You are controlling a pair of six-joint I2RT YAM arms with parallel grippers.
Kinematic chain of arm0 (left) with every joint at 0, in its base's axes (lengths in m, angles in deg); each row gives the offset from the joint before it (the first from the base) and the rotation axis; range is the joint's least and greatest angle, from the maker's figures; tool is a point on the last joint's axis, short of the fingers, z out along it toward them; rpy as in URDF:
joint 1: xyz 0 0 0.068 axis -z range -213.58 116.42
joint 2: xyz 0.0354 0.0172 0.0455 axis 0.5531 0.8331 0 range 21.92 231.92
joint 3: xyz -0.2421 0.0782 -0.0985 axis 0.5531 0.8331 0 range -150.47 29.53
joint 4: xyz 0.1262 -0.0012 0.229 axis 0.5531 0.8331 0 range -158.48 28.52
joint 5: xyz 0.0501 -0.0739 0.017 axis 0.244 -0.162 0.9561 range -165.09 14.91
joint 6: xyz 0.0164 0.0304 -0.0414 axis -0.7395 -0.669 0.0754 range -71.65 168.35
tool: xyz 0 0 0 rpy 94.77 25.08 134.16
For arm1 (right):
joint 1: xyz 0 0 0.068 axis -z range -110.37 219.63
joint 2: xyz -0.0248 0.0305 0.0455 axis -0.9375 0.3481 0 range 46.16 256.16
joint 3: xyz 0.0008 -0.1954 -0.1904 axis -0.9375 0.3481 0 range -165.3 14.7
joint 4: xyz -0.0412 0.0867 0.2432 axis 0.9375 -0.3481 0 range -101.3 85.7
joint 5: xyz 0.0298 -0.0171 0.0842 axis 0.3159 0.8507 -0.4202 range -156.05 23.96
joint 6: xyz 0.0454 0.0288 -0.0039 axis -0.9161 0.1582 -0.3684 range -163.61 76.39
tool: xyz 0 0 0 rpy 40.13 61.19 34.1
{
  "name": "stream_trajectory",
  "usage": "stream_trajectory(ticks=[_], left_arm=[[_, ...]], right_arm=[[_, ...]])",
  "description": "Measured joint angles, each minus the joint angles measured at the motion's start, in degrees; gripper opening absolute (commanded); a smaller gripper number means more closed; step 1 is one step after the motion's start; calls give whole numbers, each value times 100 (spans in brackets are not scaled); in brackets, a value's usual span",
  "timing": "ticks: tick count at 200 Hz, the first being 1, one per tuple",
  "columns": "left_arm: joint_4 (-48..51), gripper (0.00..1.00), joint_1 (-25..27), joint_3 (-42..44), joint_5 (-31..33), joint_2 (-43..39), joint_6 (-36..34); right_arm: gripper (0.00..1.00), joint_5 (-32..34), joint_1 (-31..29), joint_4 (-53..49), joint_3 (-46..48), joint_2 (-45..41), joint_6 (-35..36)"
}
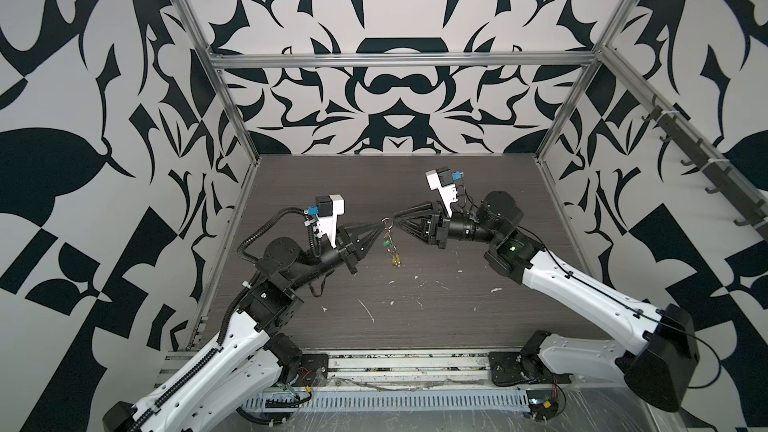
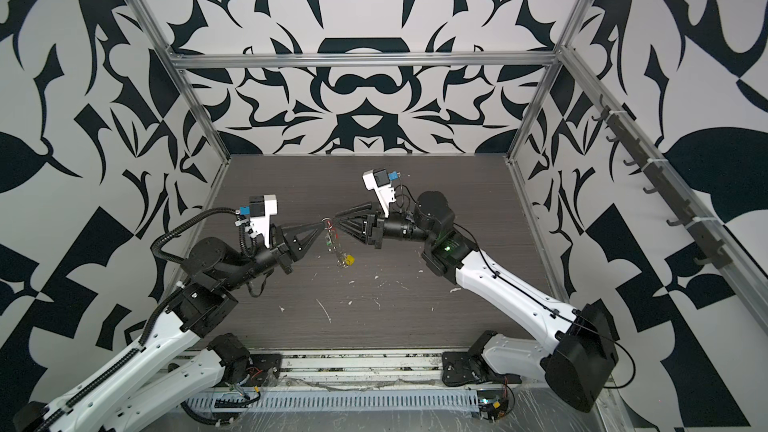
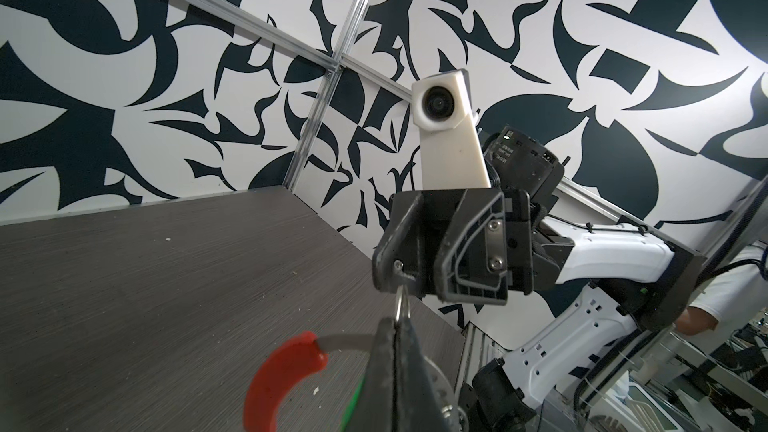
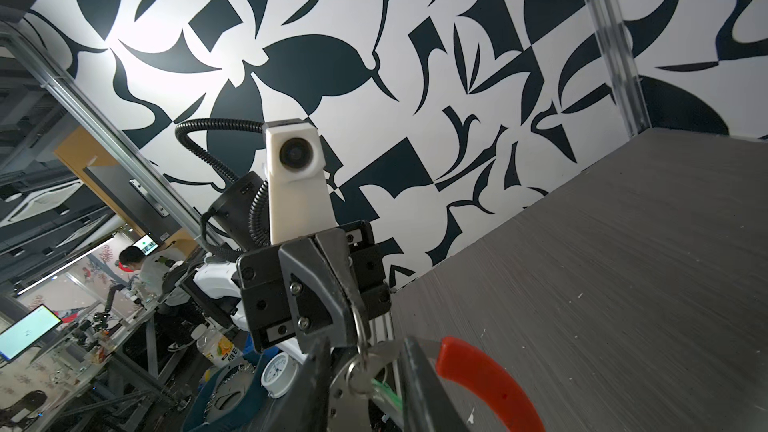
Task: Remove the keys from the keyring
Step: 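Hold the keyring up with both grippers, right gripper at the green-tagged key ring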
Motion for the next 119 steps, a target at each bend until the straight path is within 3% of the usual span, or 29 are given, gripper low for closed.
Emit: stream_trajectory(ticks=[119], left_arm=[[-35,0,0,31,98,-87,9]], right_arm=[[14,-76,-155,168,-98,173,-125]])
